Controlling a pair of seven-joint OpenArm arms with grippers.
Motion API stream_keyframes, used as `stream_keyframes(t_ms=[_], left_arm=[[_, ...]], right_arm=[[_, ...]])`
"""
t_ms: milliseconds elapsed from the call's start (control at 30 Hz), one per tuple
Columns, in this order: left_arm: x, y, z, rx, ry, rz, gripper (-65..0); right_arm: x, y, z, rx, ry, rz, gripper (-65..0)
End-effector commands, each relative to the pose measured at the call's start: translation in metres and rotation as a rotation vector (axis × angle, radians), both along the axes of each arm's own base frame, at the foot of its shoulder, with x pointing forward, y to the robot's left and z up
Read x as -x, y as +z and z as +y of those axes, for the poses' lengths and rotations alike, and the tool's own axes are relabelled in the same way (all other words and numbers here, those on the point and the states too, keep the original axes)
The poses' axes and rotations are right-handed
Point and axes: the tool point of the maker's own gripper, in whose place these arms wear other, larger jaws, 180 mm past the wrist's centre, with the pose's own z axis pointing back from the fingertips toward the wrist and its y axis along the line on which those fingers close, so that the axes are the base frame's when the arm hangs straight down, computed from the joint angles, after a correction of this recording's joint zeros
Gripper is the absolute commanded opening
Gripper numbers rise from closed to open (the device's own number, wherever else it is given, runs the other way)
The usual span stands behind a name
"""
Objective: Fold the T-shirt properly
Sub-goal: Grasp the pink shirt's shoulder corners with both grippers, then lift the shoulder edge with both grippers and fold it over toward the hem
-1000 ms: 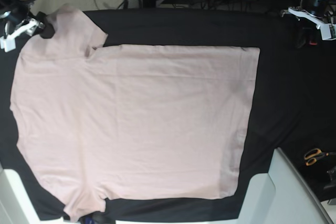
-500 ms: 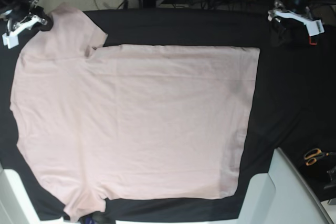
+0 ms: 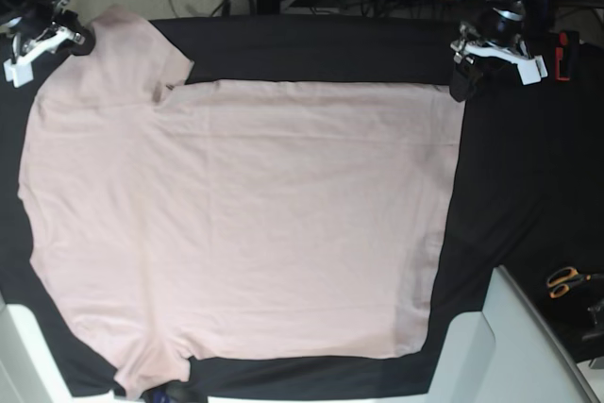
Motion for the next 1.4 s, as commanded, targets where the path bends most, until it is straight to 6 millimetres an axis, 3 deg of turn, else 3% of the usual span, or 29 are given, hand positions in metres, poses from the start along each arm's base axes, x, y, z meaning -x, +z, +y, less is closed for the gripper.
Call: stream_keyframes(t_ms=[0, 200, 300, 433, 967, 1033, 1133, 1267, 1367], left_arm=[[-0.001, 0.001, 0.001, -0.005, -0.012, -0.003, -32.1], [-0.013, 0.003, -0.003, 0.007, -0.014, -0.022, -32.1], [-0.019, 0.0, -0.022, 0.023, -0.074, -0.017, -32.1], [-0.021, -0.002, -0.033, 0.036, -0.093, -0.017, -32.1], [-0.021, -0.001, -0.03, 0.035, -0.085, -0.021, -32.9], [-0.022, -0.001, -0.031, 0.035, -0.089, -0.021, -39.5], [-0.022, -0.001, -0.032, 0.037, -0.09, -0.021, -64.5], [-0.021, -0.008, -0.025, 0.015, -0.046, 0.024, -65.0], [-0.022, -0.011, -0.029, -0.001, -0.055, 0.05, -65.0]], right_arm=[[-0.003, 0.005, -0.009, 0.022, 0.005, -0.016, -64.4], [-0.003, 0.005, -0.009, 0.022, 0.005, -0.016, -64.4], [-0.003, 0.005, -0.009, 0.022, 0.005, -0.016, -64.4], [-0.003, 0.005, -0.009, 0.022, 0.005, -0.016, -64.4], [-0.003, 0.005, -0.009, 0.022, 0.005, -0.016, -64.4], [-0.003, 0.005, -0.009, 0.022, 0.005, -0.016, -64.4], [-0.003, 0.005, -0.009, 0.021, 0.006, -0.015, -64.4], [-0.003, 0.005, -0.008, 0.022, 0.007, -0.016, -64.5], [-0.007, 0.007, -0.007, 0.046, 0.063, -0.009, -64.5]])
